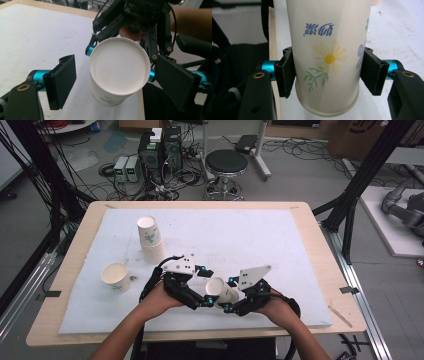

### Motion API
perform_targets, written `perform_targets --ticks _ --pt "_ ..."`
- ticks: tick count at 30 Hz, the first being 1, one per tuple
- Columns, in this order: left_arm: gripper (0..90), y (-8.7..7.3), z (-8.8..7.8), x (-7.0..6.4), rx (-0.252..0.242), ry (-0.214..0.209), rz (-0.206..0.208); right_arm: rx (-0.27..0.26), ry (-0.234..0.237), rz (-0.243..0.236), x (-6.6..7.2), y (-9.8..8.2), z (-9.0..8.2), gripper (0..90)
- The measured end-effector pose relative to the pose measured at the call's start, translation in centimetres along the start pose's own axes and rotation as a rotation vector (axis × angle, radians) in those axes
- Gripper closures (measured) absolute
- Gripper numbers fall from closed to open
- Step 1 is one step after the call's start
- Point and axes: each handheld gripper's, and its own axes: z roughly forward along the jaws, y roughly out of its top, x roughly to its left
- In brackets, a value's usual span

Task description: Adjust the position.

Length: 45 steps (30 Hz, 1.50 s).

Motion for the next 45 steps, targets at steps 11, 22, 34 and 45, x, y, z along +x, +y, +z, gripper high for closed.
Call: perform_targets --ticks 11,22,34,45 --pt "18.5 0.4 0.4 -0.1 0.076 -0.002 0.027 0.137 0.003 -0.094 0.4 2.1 0.3 35.5" --pt "21.9 0.2 0.9 0.0 0.140 -0.009 0.020 0.228 -0.008 -0.151 0.5 2.8 0.7 35.5" --pt "34.9 -0.1 1.5 0.0 0.216 -0.044 0.032 0.282 0.006 -0.151 0.5 2.7 1.1 35.4" --pt "36.1 -1.0 1.0 0.3 0.159 -0.032 0.000 0.187 0.001 -0.056 0.1 2.2 0.0 21.0"
